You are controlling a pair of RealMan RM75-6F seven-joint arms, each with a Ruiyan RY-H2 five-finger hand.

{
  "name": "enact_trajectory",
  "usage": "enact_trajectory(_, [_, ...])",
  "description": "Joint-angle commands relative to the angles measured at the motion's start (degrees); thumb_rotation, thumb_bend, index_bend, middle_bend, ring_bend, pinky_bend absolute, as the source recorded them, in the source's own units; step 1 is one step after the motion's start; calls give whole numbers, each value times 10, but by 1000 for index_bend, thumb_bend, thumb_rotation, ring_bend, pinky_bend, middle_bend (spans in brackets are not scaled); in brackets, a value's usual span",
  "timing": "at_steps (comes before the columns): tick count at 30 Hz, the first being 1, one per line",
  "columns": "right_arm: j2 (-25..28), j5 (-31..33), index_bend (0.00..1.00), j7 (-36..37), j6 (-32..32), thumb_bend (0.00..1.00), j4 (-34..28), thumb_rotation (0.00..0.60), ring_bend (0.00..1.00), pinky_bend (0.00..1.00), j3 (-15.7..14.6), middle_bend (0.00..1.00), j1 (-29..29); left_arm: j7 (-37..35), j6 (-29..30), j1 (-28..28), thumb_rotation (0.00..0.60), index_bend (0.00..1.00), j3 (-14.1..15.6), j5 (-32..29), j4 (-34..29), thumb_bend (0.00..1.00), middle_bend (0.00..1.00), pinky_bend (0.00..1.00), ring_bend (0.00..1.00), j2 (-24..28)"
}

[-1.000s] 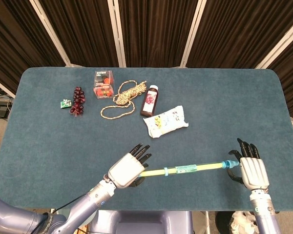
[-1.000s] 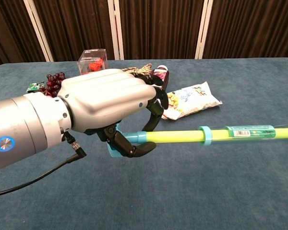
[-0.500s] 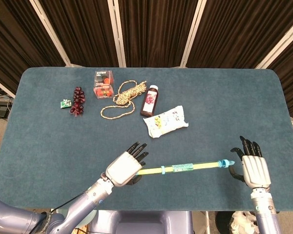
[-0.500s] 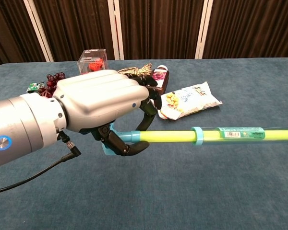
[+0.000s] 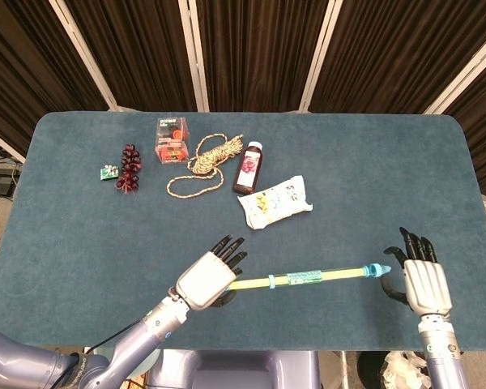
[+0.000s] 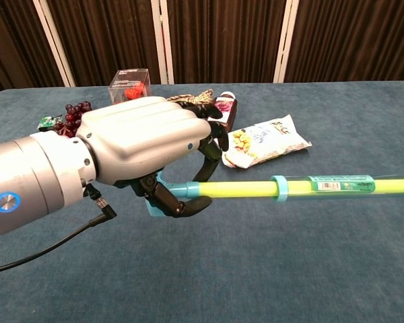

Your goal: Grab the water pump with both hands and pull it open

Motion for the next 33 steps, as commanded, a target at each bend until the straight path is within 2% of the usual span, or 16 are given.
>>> enact_trajectory(1, [1, 2, 326, -1, -1, 376, -2, 600, 0, 0, -1, 27, 0, -1, 1, 0, 600, 631, 0, 1, -1, 453, 193, 107, 16, 0])
enact_trajectory(19, [-4, 7, 356, -6, -6, 377, 3, 600, 0, 0, -6, 26, 0, -3, 0, 1, 600, 634, -4, 5, -10, 453, 195, 107, 16, -1])
enact_trajectory(33, [-5, -3, 464, 5, -4, 378, 2, 600, 0, 0, -8, 33, 0, 3, -2, -1, 600, 635, -5, 4, -11, 453, 195, 107, 16, -6])
